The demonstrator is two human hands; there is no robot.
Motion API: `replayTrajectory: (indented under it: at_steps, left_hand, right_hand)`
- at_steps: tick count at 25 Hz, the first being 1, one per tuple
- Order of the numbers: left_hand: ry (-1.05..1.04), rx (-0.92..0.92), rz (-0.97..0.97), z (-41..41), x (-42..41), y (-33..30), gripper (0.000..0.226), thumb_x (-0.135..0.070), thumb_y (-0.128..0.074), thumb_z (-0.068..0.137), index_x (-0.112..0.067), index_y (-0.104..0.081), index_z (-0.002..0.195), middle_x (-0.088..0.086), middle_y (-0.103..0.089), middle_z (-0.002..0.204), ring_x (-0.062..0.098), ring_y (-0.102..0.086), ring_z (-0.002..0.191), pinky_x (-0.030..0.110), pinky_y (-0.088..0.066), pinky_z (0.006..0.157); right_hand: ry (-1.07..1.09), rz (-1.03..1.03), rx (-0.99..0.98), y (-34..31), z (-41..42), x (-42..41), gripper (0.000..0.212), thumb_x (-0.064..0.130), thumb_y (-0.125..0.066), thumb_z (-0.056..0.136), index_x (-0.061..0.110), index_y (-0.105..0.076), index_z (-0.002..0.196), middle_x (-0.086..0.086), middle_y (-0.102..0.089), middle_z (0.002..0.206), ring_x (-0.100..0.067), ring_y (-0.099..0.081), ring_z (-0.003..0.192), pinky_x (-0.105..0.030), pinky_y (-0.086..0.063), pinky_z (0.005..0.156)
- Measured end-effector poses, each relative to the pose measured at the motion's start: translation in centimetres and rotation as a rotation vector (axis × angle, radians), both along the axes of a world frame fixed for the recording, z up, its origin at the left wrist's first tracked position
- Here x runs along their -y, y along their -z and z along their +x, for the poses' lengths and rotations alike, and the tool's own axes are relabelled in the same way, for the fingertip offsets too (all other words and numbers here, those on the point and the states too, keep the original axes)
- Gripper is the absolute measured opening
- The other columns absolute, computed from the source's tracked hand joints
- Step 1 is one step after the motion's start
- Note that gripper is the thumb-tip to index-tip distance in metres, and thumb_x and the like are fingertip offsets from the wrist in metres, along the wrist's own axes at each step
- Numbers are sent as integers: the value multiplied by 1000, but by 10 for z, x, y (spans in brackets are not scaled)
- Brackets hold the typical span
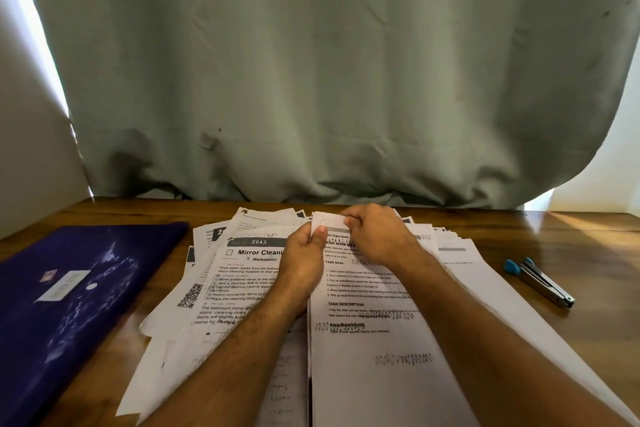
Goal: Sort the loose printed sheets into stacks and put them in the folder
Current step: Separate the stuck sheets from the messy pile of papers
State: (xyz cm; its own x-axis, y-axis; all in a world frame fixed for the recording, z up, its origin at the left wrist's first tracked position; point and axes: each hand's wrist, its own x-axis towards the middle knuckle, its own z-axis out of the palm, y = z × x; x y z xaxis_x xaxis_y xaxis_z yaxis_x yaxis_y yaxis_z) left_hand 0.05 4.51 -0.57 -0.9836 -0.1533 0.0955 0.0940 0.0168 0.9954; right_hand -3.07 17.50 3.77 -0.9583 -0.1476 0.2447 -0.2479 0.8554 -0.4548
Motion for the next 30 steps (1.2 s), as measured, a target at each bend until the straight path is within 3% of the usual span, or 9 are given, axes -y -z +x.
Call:
replayTrajectory:
  at_steps: [6, 8, 10, 14, 18, 21, 23, 25, 30]
  left_hand:
    - [107, 123, 280, 8, -10, -11, 46, -49, -37, 105, -20, -73, 103, 9, -79, 90, 29, -77, 82, 46, -64, 75]
    - [159, 94, 242, 11, -14, -8, 55, -52, -30, 106, -17, -73, 106, 9, -79, 96, 26, -77, 88, 44, -62, 82]
    - [206, 29, -3, 16, -18, 1, 43, -44, -36, 107, -18, -70, 112, 7, -78, 104, 21, -75, 93, 40, -60, 87]
    - [231, -75, -790, 13, -21, 8, 18, -40, -61, 97, -33, -70, 111, -15, -70, 105, 3, -66, 90, 28, -56, 83]
    - [302, -16, -1052, -8, -28, -25, 9, -34, -68, 93, -33, -70, 102, -10, -69, 104, 6, -64, 92, 26, -53, 80]
    - [157, -32, -1048, -27, -37, -35, 33, -41, -69, 92, -27, -67, 121, -3, -67, 123, 15, -61, 108, 36, -52, 98]
    - [128, -28, -1012, -33, -45, -26, 50, -50, -68, 89, -29, -59, 134, -3, -62, 134, 18, -59, 118, 39, -50, 102]
    - [125, -28, -1023, -35, -47, -10, 59, -57, -67, 87, -34, -53, 140, -4, -60, 139, 18, -59, 119, 42, -51, 102]
    - [100, -126, -816, -45, -39, 3, 44, -49, -69, 89, -37, -63, 131, -8, -63, 136, 6, -56, 106, 32, -57, 88]
  right_hand:
    - [65, 148, -116, -40, 14, -7, 25, 25, -54, 88, 30, -74, 103, -6, -71, 106, -29, -65, 95, -39, -54, 88]
    - [70, 181, -132, -50, 19, -20, 27, 23, -55, 88, 30, -74, 104, -6, -72, 106, -29, -65, 93, -39, -54, 89]
    - [96, 187, -145, -53, 23, -41, 26, 21, -54, 90, 29, -75, 104, -6, -73, 103, -27, -65, 90, -36, -54, 85]
    - [159, 132, -173, -33, 31, -91, 22, 20, -54, 97, 23, -74, 106, -7, -74, 99, -25, -66, 88, -36, -53, 84]
    - [185, -23, -214, -3, 41, -121, 20, 24, -52, 100, 22, -72, 104, 1, -73, 94, -15, -66, 82, -36, -55, 83]
    - [159, -92, -200, 14, 48, -124, 20, 26, -55, 98, 23, -70, 111, 5, -69, 102, -6, -63, 85, -23, -54, 76]
    - [134, -94, -132, 23, 50, -123, 15, 23, -60, 95, 27, -71, 105, 10, -67, 100, 0, -61, 80, -9, -46, 63]
    - [134, -77, -74, 27, 51, -121, 13, 21, -64, 92, 30, -71, 99, 15, -63, 94, 0, -59, 79, -9, -44, 59]
    - [116, -35, 36, 31, 50, -119, 20, 24, -67, 91, 42, -66, 85, 21, -56, 95, -2, -56, 80, -10, -40, 57]
